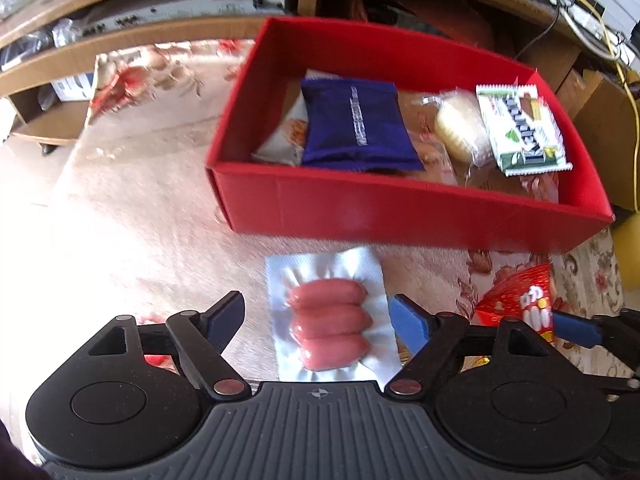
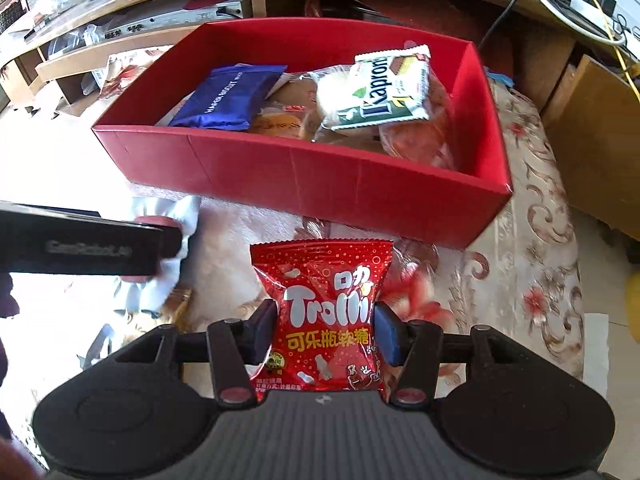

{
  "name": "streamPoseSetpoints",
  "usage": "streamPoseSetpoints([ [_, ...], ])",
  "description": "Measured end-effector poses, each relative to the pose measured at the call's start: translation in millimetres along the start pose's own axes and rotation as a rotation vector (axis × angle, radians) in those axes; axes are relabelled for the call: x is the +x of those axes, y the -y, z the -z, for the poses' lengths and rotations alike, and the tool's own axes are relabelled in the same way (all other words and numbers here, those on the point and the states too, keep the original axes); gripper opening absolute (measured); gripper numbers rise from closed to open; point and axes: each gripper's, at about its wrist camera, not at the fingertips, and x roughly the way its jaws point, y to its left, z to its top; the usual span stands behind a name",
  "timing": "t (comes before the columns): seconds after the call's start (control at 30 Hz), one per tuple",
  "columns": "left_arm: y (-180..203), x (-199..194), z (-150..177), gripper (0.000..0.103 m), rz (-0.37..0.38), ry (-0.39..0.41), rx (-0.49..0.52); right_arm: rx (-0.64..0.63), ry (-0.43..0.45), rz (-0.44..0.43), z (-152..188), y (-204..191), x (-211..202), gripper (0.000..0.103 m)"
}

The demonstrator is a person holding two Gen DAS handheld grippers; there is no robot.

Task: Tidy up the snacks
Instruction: 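Grasp the sausage tray with the left gripper while the right grasps the Trolli bag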

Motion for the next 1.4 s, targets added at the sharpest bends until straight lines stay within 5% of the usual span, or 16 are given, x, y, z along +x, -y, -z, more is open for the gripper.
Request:
streamPoseSetpoints([
  [0.17,5,10,4,0.085,-0.019,-0.021,-0.01,-0.005,0.001,-0.006,1,1,1,0.047],
  [0.3,5,6,8,0.074,-0.051,-0.009,0.009,-0.011,0.002,-0.011,1,0,0,0.047],
  [0.63,-9,-7,21,0.073,-0.042,-0.02,0.008,-0.028,-0.002,-0.018,5,-3,-4,0.047],
  [0.97,-7,0,19,0.085,-0.098,0.008,0.055,-0.041,0.006,0.008,5,-8,3,0.052],
  [1.07,-10,1,18,0.086,-0.086,0.001,0.047,-0.042,0.008,0.004,5,-10,6,0.06],
  [1.23,-11,1,20,0.088,-0.083,0.003,0.049,-0.06,-0.034,0.006,6,-17,16,0.099],
  [1.4,-13,3,19,0.093,-0.087,-0.004,0.047,-0.027,-0.053,-0.008,3,-13,18,0.1],
])
